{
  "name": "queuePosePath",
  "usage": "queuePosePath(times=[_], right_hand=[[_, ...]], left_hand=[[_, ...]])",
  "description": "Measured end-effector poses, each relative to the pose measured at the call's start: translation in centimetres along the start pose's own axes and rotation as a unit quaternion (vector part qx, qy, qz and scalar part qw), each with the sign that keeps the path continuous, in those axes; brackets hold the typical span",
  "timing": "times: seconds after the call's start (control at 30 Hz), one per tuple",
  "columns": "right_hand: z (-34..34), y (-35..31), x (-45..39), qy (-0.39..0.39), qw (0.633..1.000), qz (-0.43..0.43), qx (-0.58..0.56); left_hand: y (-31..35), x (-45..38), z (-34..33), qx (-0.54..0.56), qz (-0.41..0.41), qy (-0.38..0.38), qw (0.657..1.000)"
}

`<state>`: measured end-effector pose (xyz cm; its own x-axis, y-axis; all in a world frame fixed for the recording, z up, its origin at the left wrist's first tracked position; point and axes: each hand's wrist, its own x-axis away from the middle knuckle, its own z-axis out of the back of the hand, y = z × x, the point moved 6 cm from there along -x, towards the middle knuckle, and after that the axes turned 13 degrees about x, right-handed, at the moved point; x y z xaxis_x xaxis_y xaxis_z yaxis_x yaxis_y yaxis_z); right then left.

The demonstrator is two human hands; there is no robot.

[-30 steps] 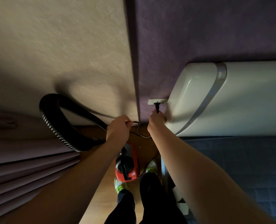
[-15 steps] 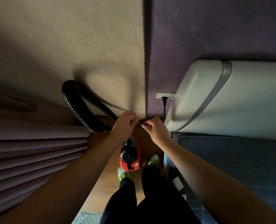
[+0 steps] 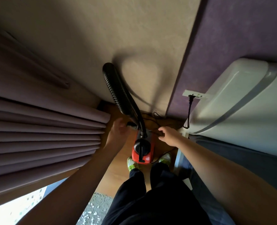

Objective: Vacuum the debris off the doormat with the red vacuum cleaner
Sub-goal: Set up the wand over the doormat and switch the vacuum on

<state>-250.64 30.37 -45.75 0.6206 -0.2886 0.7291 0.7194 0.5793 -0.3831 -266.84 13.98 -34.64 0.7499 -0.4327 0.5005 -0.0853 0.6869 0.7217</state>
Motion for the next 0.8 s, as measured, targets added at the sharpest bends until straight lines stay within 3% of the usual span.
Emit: queuePosePath(times=[0.1,0.33,0.57,0.8], right_hand=[[0.4,-2.6,0.1,0.013,0.998,0.033,-0.047],[4.4,-9.8,0.4,0.056,0.982,0.103,-0.148],[4.2,-14.1,-0.6,0.096,0.991,0.090,0.005],[1.1,-15.3,-1.7,0.066,0.976,0.002,-0.208]], left_hand=[[1.6,-1.2,1.4,0.058,-0.043,-0.005,0.997],[7.2,-2.3,1.7,-0.061,-0.127,-0.083,0.987],[6.7,-0.9,1.8,-0.146,-0.152,-0.151,0.966],[6.6,-0.2,4.7,-0.122,-0.197,-0.192,0.954]])
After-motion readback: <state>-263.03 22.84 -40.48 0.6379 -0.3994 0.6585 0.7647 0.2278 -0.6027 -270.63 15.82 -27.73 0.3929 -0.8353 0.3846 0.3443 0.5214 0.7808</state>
